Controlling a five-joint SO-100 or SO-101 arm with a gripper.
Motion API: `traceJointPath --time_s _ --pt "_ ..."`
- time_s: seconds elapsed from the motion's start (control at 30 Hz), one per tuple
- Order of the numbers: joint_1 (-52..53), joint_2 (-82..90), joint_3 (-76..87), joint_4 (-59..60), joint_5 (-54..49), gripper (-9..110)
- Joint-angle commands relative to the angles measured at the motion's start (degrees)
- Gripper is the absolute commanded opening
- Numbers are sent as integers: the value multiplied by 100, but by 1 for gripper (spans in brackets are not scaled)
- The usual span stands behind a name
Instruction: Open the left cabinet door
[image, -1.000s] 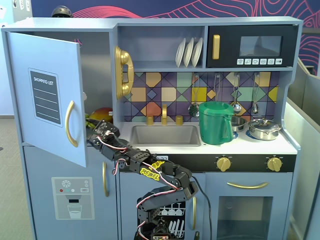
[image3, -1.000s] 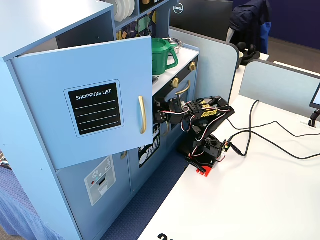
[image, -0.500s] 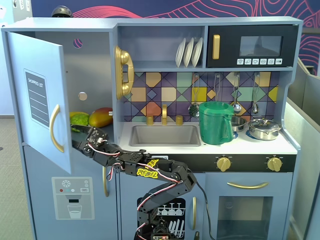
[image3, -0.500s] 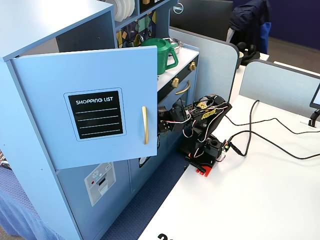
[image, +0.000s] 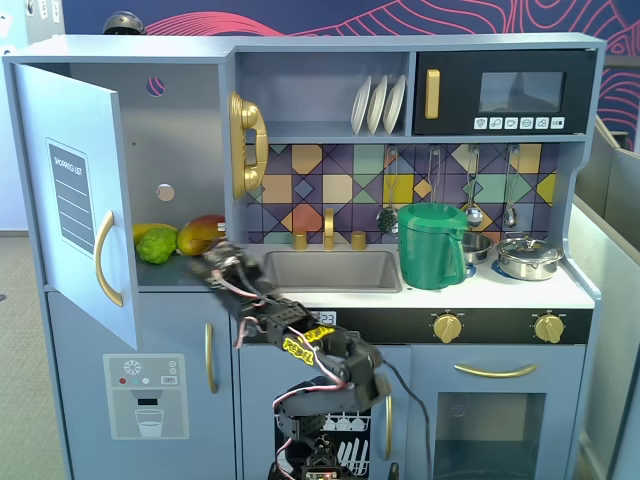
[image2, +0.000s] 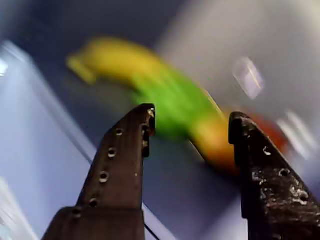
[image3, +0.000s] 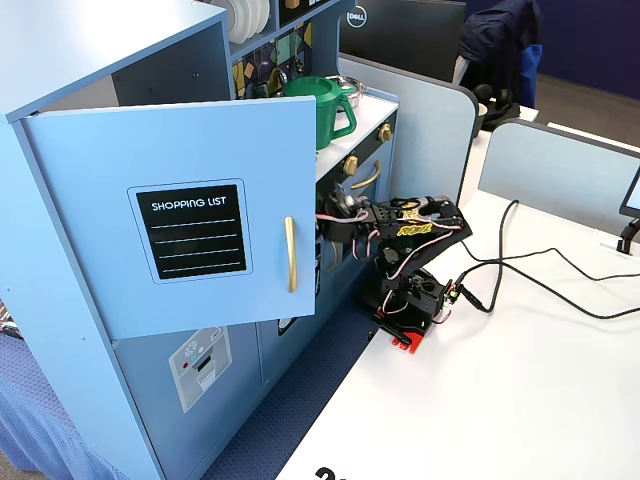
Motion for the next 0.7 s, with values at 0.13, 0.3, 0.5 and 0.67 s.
traceJointPath --time_s 0.13,0.3,0.5,0.67 --pt "2584 1345 686 2830 1494 11" --pt "3621 1969 1248 5106 2136 11" --pt "4254 2109 1758 7058 2997 11" --pt "4438 2742 2232 8244 3419 11"
